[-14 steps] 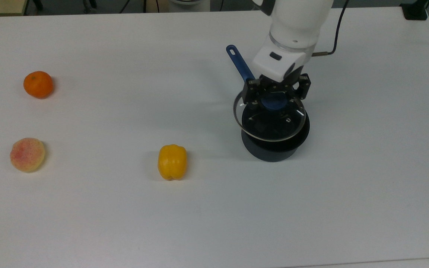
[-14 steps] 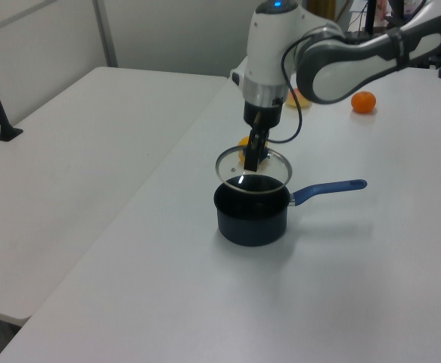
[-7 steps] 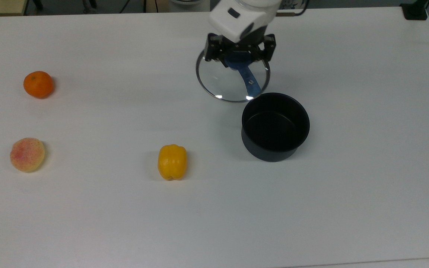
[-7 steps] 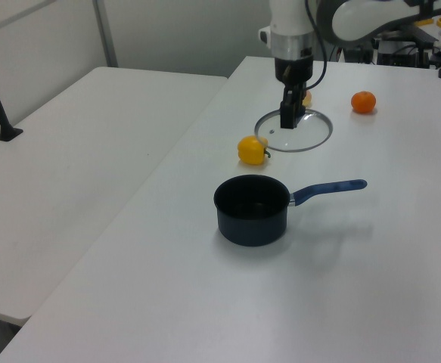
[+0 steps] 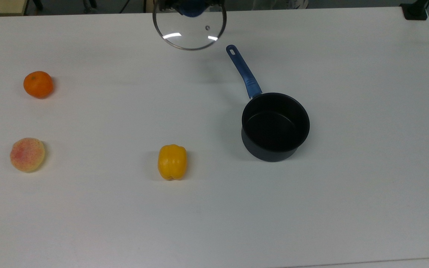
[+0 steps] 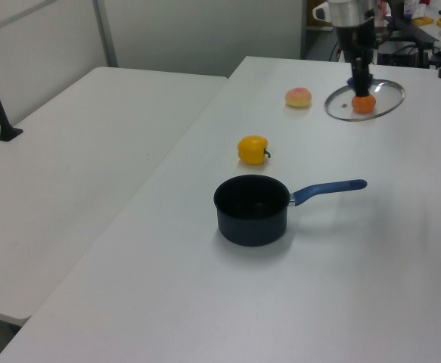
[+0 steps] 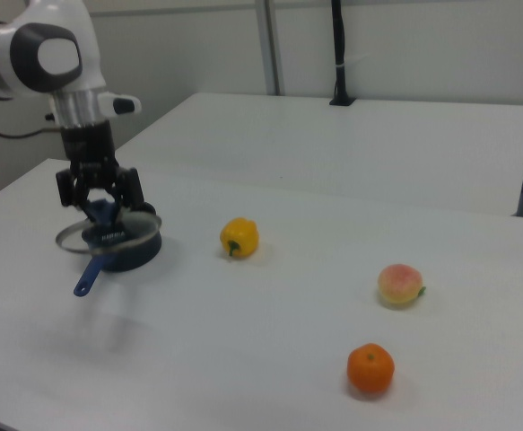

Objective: Open lid
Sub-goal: 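Lift the glass lid off the saucepan and carry it away from the pot, then lower the glass lid onto the table beside the saucepan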

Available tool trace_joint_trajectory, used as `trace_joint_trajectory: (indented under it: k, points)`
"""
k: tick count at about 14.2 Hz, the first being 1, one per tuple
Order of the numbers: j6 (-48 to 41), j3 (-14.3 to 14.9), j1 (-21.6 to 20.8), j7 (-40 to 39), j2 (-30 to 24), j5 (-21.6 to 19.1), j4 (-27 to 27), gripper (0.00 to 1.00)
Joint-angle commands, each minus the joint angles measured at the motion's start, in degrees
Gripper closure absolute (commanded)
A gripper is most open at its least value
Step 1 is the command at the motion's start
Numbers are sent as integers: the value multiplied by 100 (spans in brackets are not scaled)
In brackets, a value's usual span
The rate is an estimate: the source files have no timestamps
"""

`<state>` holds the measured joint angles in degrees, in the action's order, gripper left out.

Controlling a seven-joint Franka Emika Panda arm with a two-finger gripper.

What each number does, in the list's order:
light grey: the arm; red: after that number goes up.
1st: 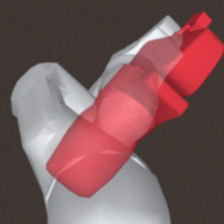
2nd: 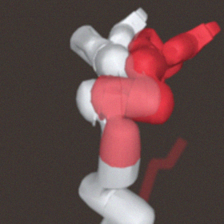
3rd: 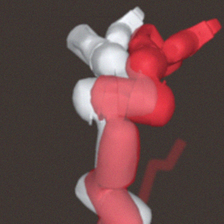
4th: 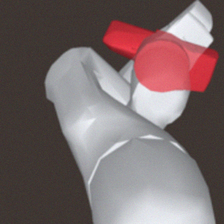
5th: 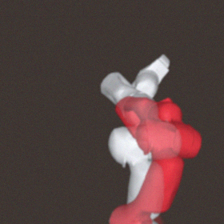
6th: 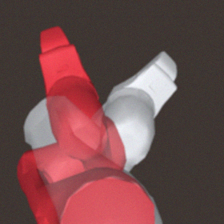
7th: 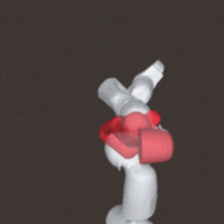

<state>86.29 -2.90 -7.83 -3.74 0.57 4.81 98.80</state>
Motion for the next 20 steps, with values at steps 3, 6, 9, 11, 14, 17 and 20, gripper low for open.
trace_joint_trajectory:
  k: [3, 6, 9, 11, 14, 17, 20]
  points:
    - [212, -18, 694, -749, -734, -94, 1482, 77]
    - [1193, -9, 914, -839, -734, -59, 2324, 77]
    - [2634, 0, 1221, -787, -681, -15, 2985, 77]
    - [3399, 0, 1354, -725, -507, -15, 3197, 77]
    - [4428, 0, 1354, -567, -356, -15, 3679, 77]
    - [4695, 0, 1354, -558, -216, -15, 3760, 77]
    - [4678, 0, 1389, -514, -119, -15, 3778, 67]
